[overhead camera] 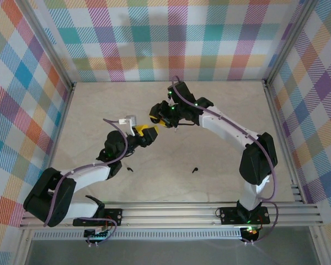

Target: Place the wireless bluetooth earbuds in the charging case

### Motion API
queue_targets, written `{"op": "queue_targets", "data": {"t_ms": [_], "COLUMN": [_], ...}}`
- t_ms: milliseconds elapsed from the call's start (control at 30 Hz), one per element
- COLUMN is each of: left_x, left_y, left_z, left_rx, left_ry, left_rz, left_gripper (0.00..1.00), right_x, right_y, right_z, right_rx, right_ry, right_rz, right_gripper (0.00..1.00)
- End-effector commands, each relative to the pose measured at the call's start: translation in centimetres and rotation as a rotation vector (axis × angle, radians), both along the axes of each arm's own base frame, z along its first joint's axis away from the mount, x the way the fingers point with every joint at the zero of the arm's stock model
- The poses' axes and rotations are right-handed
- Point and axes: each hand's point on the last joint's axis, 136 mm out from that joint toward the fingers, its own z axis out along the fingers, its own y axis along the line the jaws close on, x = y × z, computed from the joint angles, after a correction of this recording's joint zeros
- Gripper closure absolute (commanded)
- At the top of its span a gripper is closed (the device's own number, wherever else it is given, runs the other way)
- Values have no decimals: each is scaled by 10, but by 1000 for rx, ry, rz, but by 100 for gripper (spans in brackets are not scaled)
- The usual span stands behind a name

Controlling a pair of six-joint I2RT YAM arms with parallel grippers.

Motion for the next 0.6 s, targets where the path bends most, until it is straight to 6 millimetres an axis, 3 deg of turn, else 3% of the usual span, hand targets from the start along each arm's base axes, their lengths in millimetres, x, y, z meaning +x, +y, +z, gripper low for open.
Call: {"op": "queue_targets", "data": {"t_ms": [0, 333, 500, 567], "left_x": [3, 5, 5, 5], "left_y": [-10, -18, -21, -21], "left_z": [38, 54, 55, 53], "left_rx": [-83, -115, -108, -104], "left_ry": [-109, -138, -141, -135], "left_rz": [-34, -72, -85, -86], "left_gripper": [26, 31, 47, 48], "right_x": [-4, -8, -10, -10], "right_y": [1, -5, -2, -3], "right_z": [17, 10, 14, 12], "right_rx": [59, 50, 76, 73], "right_ry": [-3, 2, 3, 10], "right_rz": [4, 0, 9, 8], "right_gripper": [57, 57, 57, 57]}}
